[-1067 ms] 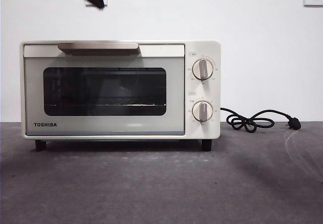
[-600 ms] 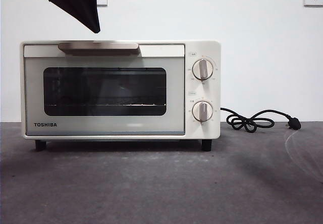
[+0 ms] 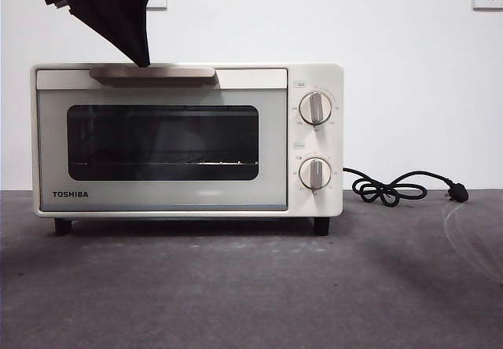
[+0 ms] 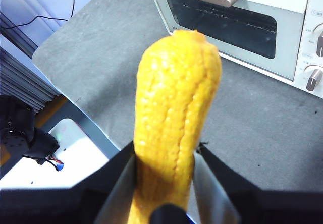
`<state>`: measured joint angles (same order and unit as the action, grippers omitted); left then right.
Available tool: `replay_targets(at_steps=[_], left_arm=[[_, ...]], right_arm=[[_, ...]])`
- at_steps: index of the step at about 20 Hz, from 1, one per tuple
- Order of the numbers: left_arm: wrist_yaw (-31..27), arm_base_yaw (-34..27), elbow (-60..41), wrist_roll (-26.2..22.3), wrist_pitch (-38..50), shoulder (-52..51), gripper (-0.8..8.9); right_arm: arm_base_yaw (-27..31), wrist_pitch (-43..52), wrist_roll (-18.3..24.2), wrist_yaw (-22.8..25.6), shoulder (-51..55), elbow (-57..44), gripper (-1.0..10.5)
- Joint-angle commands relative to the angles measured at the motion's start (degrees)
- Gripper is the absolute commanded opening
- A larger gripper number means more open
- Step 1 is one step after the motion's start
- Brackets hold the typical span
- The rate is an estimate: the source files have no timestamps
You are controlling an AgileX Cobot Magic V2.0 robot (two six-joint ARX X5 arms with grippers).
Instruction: Take the corn from the table,put the corn in the oven
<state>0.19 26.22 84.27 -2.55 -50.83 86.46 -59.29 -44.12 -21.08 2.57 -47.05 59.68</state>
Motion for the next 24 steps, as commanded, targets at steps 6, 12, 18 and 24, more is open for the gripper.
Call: replay_targets(at_steps=[6,12,18,24], left_arm=[[0.26,0.87,-0.50,-0.74,-8.26,0.98,-0.06],[0.28,2.40,-0.50,-0.74,-13.57,0.98,-0.06],[0.26,4.22,-0.50,-0.70,-20.28,0.98,-0.06],[0.26,6.23,-0.50,-0.70,-24.61,0.98,-0.06]], right_arm=[[-0.11,0.17,-0.44,0.02,0.09,0.13,-0.1],[-0.11,0.15,-1.09,0.02,0.09,0.13,-0.1],[-0.11,0.13,-1.29,0.00,0.09,0.13,-0.1],[-0.11,0.13,-1.38,0.00,0.09,0.13,-0.2]])
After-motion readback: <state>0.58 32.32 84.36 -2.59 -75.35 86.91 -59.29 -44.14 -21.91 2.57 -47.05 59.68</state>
